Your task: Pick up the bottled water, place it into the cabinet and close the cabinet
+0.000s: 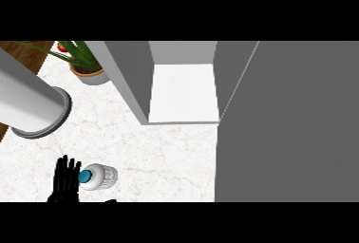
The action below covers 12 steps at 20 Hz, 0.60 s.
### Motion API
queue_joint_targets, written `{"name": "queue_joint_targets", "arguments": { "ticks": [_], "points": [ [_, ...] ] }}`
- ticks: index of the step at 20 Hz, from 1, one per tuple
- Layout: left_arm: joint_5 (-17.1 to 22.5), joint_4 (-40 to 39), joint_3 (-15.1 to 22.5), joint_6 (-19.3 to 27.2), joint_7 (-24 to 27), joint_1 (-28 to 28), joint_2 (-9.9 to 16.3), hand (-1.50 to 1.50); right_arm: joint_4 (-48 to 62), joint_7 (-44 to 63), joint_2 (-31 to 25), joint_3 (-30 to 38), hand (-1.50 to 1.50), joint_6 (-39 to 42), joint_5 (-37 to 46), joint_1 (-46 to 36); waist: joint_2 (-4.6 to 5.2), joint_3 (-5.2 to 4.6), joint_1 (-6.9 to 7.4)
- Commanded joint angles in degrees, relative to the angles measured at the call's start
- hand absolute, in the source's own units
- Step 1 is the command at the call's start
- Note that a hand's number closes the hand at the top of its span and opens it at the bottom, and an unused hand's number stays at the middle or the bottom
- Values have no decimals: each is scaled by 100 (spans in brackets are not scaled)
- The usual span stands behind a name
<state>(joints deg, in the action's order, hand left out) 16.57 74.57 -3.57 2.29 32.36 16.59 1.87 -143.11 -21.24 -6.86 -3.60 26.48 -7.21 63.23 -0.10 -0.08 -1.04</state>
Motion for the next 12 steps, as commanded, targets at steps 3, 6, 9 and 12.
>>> {"name": "queue_joint_targets", "arguments": {
  "ticks": [3, 6, 9, 12],
  "points": [
    [-14, -1436, -407, 63, 537, -1039, -25, -150, -770, 373, -3, 163, -150, -38, -526, 125, 21, -4, -1],
    [182, -1462, -498, -521, 871, -507, 174, -150, -803, 188, -59, 417, -150, 109, -642, 321, 8, 0, 43],
    [238, -1810, -422, -443, 852, -1102, -171, -150, -793, -3, 58, 262, -150, 195, -401, 434, 7, -2, 8],
    [388, -2144, -413, -988, 986, -1165, -143, -150, -634, -196, -30, 552, -150, 329, -637, 513, 5, -1, 1]
  ]
}}
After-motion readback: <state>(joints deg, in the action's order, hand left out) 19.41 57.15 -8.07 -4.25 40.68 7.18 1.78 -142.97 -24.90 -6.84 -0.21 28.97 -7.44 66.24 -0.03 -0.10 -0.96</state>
